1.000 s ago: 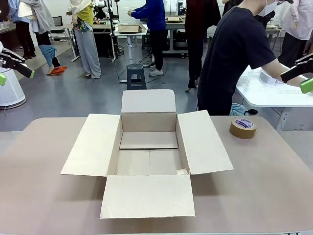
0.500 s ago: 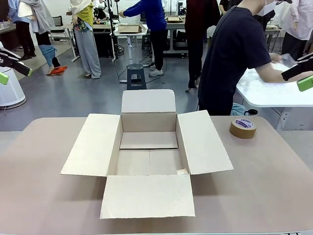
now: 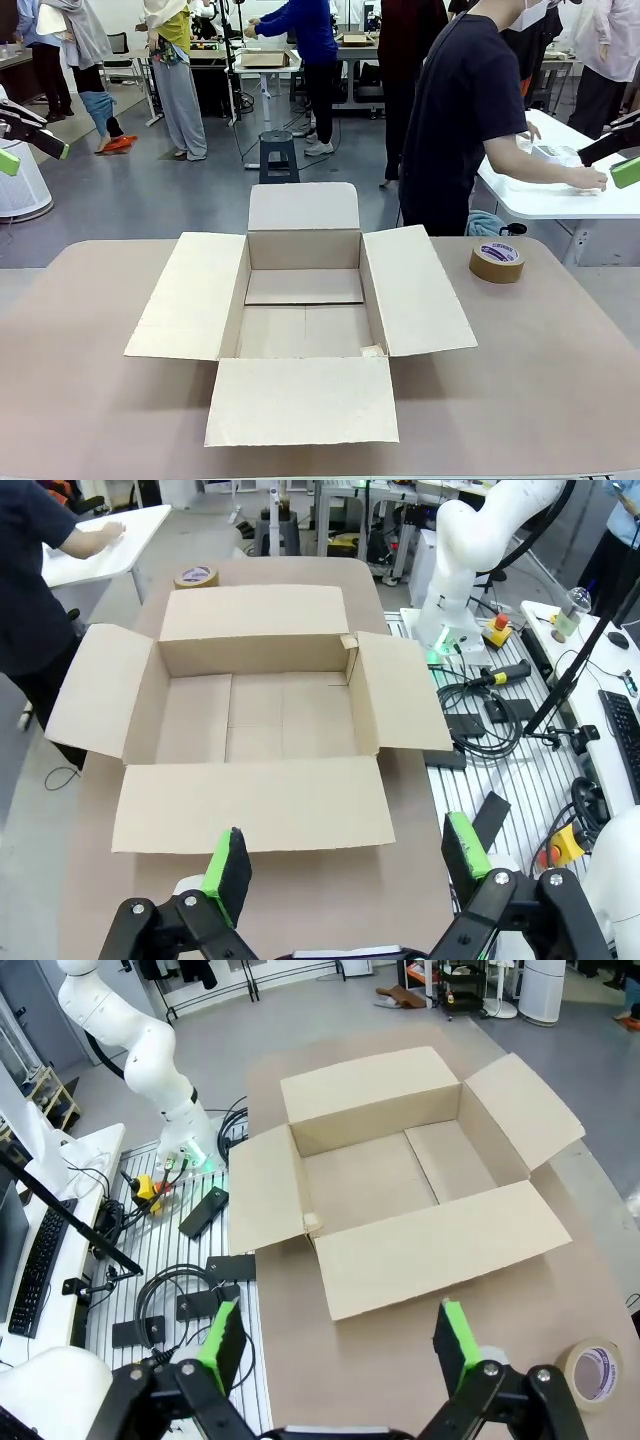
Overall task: Wrap the clocks to prevent damage.
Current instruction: Open the side flaps of the Package Box.
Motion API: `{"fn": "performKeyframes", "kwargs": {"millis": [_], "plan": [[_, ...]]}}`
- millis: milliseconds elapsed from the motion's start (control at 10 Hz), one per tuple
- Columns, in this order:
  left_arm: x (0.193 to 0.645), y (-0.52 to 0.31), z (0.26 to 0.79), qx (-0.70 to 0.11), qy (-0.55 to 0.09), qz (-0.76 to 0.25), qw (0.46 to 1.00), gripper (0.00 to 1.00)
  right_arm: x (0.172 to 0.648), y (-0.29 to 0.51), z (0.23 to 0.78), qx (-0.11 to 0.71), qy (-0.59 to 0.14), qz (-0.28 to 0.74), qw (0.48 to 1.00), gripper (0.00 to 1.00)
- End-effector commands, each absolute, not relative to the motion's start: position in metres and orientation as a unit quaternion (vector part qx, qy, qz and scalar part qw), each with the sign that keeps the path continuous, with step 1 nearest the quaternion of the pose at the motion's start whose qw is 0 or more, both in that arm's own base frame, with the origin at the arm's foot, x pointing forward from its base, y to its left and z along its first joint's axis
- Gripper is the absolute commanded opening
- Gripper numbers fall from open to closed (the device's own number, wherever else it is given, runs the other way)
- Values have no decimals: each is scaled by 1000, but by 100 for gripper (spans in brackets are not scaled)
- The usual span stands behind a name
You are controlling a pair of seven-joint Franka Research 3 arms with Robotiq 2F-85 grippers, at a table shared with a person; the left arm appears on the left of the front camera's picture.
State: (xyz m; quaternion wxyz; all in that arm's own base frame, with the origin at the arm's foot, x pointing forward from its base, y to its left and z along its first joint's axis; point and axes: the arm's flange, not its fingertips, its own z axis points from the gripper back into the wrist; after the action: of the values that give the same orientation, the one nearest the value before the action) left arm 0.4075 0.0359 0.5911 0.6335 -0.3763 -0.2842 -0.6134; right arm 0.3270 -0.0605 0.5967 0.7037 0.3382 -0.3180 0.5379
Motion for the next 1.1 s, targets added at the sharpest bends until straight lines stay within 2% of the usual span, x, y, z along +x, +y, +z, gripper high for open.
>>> {"fn": "performKeyframes", "kwargs": {"millis": [0,100,200,300,500,600,700,800,1000], "plan": [[407,36,591,-376,-284,-613,634,100,329,-61,597,339,-317,543,700,100],[404,36,591,-378,-287,-619,626,53,327,-61,597,338,-318,538,704,43],[403,35,592,-376,-285,-621,626,40,325,-61,597,337,-323,537,703,42],[402,36,593,-366,-285,-620,633,0,324,-61,596,334,-330,529,707,0],[399,34,593,-354,-285,-618,641,0,322,-61,597,329,-338,523,709,0],[398,34,594,-354,-286,-618,641,14,321,-61,597,329,-338,526,708,14],[395,34,594,-353,-289,-617,641,5,319,-61,598,327,-338,527,708,4],[394,34,595,-353,-292,-618,639,0,318,-61,599,326,-339,527,708,0],[391,33,598,-345,-297,-618,640,0,316,-60,600,323,-339,527,709,0]]}}
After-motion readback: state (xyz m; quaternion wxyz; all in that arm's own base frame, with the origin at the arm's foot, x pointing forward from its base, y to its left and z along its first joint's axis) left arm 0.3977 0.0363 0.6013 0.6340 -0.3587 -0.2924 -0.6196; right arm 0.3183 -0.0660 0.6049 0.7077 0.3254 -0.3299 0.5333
